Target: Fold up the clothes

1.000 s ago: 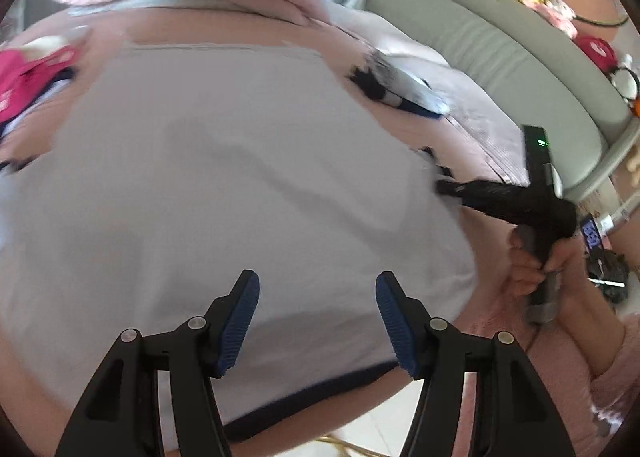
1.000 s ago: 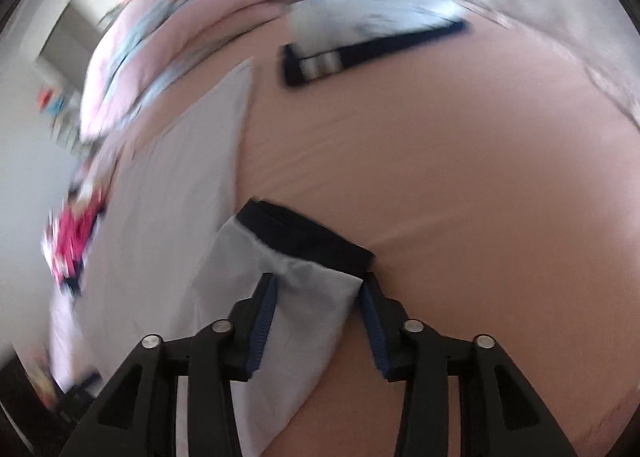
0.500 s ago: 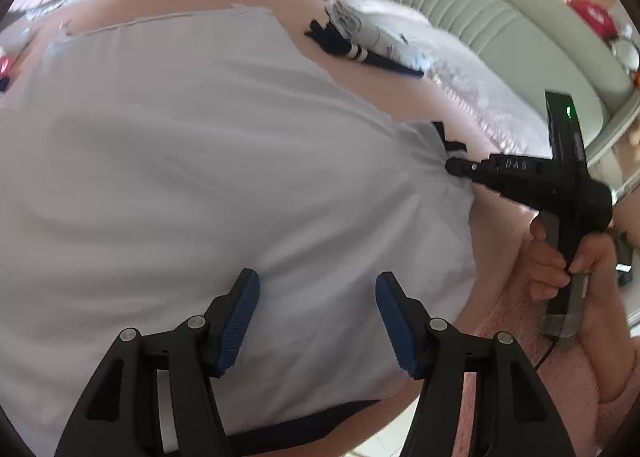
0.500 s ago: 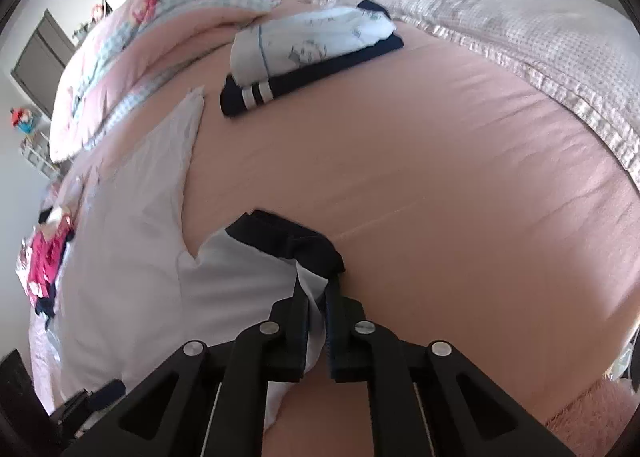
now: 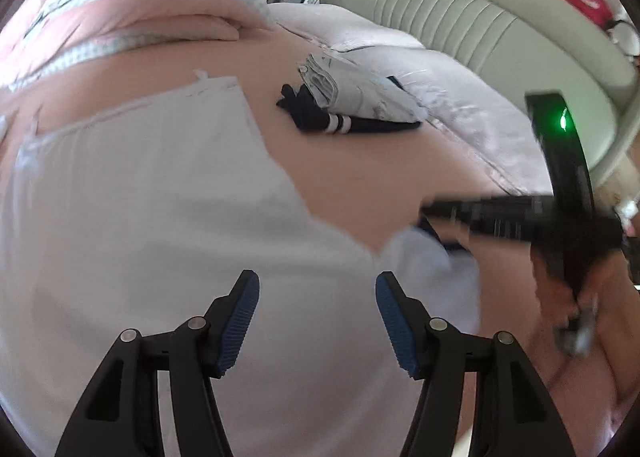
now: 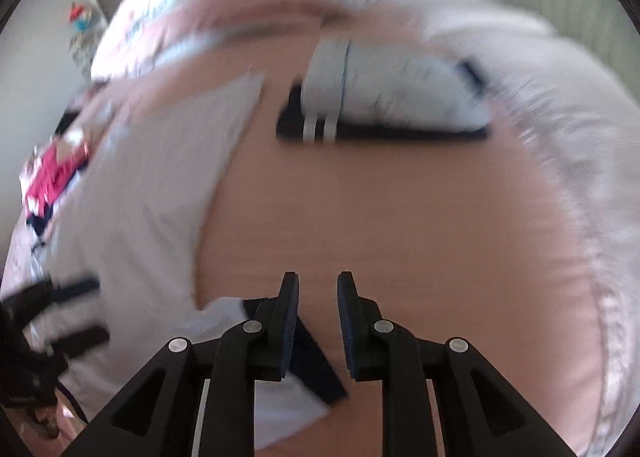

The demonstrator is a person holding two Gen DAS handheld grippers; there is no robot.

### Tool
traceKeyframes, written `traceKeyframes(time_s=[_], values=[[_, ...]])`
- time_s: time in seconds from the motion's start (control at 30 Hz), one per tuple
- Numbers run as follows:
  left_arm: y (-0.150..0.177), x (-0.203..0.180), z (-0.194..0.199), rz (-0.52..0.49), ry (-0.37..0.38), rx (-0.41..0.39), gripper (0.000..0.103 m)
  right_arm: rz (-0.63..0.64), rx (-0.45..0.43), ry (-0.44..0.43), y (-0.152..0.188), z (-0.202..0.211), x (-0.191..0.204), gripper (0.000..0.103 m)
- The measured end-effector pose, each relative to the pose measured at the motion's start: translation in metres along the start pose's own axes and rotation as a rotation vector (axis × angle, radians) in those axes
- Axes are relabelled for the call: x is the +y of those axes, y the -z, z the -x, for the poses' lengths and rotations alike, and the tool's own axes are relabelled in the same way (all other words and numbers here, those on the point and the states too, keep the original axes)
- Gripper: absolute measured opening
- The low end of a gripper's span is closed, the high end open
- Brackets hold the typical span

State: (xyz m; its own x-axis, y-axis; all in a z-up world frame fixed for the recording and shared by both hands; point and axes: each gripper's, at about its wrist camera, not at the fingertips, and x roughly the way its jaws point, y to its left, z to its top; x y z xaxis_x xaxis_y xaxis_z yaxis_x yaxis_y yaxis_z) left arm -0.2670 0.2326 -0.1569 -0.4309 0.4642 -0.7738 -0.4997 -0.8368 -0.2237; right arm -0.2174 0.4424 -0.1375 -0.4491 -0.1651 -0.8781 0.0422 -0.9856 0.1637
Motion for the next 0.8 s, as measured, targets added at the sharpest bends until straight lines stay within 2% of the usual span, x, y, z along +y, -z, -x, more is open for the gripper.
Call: traceKeyframes(time_s=[0.13, 0.27, 0.4, 0.6, 0.8], values=[[-0.013, -0.013, -0.029, -0.019, -0.028, 0.012, 0.058, 0.098, 0.028, -0.064, 0.014, 0.002, 0.009, 0.019], [-0.007, -0.016, -0.045, -0.044, -0.052, 0.055, 0.058, 0.201, 0.045, -0.13, 0.029, 0.009, 0.019, 0.019], [0.003, -0.013, -0.039, -0.054, -0.082, 0.048, 0.058, 0.263, 0.059, -0.143, 0.031, 0.006, 0.021, 0.019], [0.013, -0.012, -0.037, -0.074, -0.081, 0.045, 0.058, 0.361, 0.083, -0.153, 0.032, -0.002, 0.03, 0.019], [0.017, -0.011, -0.033, -0.058, -0.085, 0.019, 0.058, 0.346, 0.068, -0.15, 0.028, -0.007, 0.038, 0.02]])
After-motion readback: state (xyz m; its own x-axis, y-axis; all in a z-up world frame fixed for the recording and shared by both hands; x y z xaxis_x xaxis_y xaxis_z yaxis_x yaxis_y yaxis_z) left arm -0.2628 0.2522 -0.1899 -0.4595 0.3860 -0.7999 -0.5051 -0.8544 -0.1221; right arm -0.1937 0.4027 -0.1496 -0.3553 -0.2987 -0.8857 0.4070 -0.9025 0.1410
